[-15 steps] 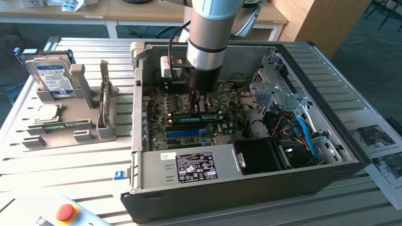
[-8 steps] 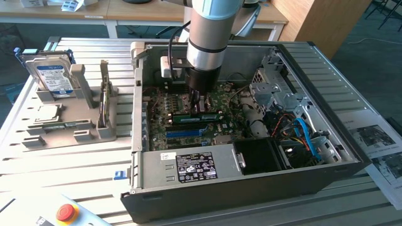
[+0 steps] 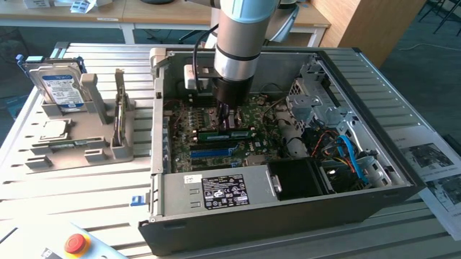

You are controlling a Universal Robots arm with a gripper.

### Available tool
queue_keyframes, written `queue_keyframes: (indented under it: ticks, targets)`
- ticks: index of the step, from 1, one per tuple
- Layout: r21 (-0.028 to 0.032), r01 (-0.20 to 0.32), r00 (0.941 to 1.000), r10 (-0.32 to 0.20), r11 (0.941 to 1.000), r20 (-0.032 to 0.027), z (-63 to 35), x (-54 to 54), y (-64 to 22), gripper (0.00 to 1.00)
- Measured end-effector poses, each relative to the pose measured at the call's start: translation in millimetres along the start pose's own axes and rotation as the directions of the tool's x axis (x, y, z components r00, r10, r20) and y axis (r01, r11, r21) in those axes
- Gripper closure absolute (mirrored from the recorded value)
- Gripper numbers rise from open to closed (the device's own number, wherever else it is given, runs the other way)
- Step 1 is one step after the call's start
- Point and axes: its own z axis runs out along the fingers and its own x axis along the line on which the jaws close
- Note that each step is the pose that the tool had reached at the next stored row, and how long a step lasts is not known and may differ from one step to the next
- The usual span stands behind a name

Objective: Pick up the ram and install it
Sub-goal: 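Press down the ram until it locks into place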

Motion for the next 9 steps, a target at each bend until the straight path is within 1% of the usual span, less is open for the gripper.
queue_keyframes:
  ticks: [9]
  targets:
    - [0.0000, 0.000, 1.0000, 0.000, 1.0000, 0.0000, 0.9, 0.0, -0.1, 0.90]
